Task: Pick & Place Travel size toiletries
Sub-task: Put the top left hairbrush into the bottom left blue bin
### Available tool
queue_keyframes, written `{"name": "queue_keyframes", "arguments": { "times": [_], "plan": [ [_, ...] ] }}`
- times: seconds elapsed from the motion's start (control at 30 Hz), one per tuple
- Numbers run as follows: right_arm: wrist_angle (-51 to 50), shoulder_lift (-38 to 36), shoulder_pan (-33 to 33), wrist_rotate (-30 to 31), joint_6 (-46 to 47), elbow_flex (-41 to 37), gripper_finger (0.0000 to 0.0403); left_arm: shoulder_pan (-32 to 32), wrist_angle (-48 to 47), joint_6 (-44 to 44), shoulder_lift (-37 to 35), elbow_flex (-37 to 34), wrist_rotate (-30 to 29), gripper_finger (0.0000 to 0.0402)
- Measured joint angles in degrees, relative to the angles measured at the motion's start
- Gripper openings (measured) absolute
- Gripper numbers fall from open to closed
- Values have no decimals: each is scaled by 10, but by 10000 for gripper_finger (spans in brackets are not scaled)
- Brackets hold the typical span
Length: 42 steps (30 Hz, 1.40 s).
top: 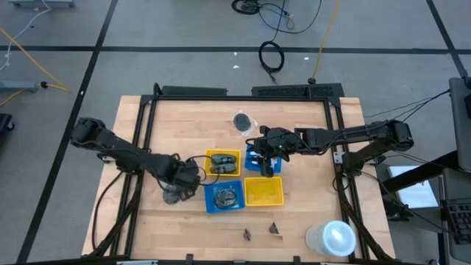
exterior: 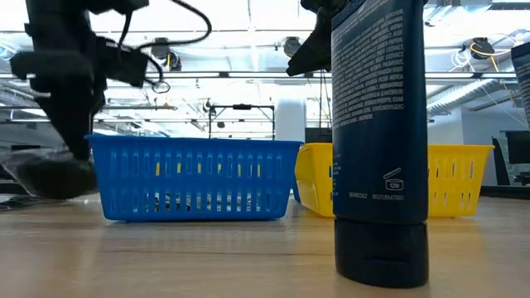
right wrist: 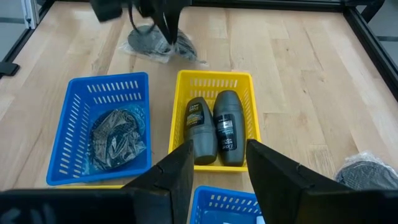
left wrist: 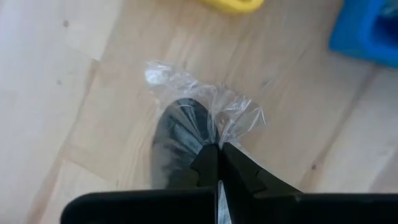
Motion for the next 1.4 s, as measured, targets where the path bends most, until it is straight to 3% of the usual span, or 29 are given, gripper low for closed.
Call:
{"name": "queue_keyframes", "arguments": {
  "times": [0.5,0.8,1.07,1.4],
  "plan": [
    [0,0,0,0,0,0,141,-1,3,-19,-187,1,-54,0],
    [0,0,0,0,-3,0,141,-10,138,59,-261,1,-54,0],
    [0,0,0,0,-4,0,141,-24,231,129,-263,1,-39,0],
    [0,0,0,0,-4,0,141,-24,317,165,-184,1,-1,0]
  ]
}}
